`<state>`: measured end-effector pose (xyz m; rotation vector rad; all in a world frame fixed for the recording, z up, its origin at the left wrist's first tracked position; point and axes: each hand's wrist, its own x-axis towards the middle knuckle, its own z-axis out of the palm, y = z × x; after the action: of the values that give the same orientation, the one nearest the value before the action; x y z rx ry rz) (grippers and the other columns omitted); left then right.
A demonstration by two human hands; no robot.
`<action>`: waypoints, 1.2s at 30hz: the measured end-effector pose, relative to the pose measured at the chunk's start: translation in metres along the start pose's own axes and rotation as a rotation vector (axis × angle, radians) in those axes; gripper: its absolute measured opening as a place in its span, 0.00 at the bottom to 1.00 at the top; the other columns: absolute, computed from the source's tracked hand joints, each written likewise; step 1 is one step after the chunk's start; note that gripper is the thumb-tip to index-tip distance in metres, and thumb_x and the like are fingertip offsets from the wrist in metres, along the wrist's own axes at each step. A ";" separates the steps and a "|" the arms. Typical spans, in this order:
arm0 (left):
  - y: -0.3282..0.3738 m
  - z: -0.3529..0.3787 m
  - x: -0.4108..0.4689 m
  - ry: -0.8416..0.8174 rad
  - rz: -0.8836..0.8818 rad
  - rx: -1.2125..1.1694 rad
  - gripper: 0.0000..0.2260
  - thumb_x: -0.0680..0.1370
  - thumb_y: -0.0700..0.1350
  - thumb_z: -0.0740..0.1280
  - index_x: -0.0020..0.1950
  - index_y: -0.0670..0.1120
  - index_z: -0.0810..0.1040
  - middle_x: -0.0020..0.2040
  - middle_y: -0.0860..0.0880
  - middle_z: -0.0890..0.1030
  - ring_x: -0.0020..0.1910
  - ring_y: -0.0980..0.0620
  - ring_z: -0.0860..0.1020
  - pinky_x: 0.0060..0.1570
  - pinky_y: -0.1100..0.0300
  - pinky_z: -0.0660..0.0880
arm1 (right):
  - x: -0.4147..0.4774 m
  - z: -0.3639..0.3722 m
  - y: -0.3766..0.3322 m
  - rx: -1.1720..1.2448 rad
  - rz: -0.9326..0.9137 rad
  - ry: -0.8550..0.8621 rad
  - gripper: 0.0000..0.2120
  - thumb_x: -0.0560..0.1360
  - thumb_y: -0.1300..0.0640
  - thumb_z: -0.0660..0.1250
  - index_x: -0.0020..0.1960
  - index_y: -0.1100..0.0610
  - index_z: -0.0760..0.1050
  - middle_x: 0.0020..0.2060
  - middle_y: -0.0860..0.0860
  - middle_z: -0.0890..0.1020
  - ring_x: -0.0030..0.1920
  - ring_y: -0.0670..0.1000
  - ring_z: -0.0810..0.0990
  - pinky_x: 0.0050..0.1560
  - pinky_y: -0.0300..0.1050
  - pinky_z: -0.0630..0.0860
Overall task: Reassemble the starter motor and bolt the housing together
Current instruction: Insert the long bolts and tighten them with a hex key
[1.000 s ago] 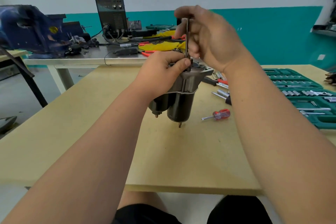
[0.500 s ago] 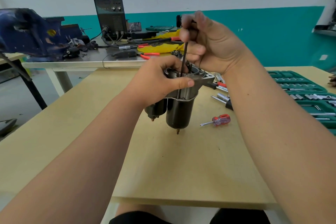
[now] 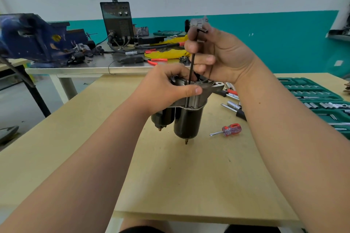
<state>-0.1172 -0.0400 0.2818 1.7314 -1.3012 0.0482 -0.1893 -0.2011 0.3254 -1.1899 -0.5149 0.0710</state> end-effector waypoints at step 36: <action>-0.012 0.010 0.011 0.021 0.145 0.199 0.20 0.59 0.60 0.75 0.40 0.52 0.70 0.47 0.52 0.72 0.45 0.55 0.72 0.45 0.53 0.75 | 0.007 0.023 -0.025 -0.278 -0.318 0.364 0.16 0.82 0.55 0.52 0.42 0.58 0.74 0.32 0.50 0.75 0.26 0.46 0.66 0.31 0.40 0.67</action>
<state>-0.1083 -0.0548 0.2745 1.7932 -1.4444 0.2867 -0.1980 -0.1883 0.3564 -1.3397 -0.3930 -0.4956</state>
